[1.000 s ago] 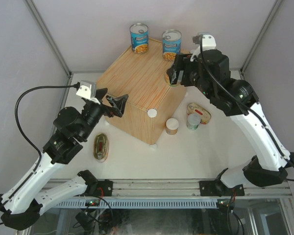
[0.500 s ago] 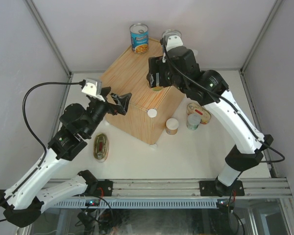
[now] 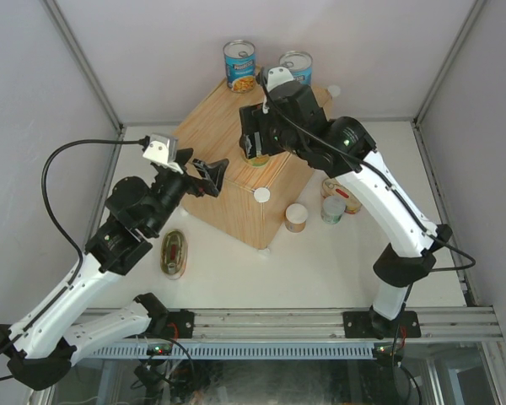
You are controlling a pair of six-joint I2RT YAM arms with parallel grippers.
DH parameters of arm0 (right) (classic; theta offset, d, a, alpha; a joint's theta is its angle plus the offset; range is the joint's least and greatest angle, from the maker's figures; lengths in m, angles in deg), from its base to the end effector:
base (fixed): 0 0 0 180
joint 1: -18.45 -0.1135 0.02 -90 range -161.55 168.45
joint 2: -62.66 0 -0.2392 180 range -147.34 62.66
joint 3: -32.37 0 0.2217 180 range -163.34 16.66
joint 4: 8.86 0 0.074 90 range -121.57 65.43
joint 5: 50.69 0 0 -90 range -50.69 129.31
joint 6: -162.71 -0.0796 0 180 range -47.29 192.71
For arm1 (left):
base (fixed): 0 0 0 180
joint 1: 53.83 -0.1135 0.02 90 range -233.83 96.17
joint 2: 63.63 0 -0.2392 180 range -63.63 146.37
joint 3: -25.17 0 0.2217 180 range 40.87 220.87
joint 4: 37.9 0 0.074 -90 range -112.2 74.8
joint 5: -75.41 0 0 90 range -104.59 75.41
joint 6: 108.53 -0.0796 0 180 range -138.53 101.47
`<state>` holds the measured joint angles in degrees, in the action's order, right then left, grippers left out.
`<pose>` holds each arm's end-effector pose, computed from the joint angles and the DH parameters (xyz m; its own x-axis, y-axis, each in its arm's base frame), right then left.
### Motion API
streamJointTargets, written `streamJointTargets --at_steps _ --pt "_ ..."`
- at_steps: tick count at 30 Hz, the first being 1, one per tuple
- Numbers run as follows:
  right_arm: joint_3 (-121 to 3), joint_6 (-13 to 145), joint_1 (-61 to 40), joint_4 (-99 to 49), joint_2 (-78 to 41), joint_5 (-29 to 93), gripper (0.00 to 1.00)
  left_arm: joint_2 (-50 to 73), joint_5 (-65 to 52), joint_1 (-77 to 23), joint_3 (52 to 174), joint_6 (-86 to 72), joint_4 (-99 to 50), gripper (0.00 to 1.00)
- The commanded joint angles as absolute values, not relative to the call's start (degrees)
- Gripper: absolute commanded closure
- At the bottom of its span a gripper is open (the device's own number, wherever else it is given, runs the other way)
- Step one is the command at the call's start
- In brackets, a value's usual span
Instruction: Place and organize the canned foods onto the counter
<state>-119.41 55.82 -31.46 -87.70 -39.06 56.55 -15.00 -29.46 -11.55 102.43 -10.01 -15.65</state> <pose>0.2386 0.2468 0.4455 -0.4604 -0.1160 -0.8801 -0.4490 0.8857 0.1181 0.1665 -0.1238 0.4160 0.0129 -0.2053 -0.9786 0.4686 0.8658 -0.1754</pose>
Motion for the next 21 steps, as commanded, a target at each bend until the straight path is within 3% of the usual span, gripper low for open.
streamJointTargets --at_steps 1,21 --pt "-124.67 55.45 -32.28 -83.19 -38.25 55.21 0.87 -15.68 -29.83 -11.84 101.83 -9.12 -18.16 0.03" --pt "-125.14 55.43 -34.93 -82.03 -36.77 54.17 0.88 -19.41 -33.95 -11.82 98.59 -7.32 -19.79 0.04"
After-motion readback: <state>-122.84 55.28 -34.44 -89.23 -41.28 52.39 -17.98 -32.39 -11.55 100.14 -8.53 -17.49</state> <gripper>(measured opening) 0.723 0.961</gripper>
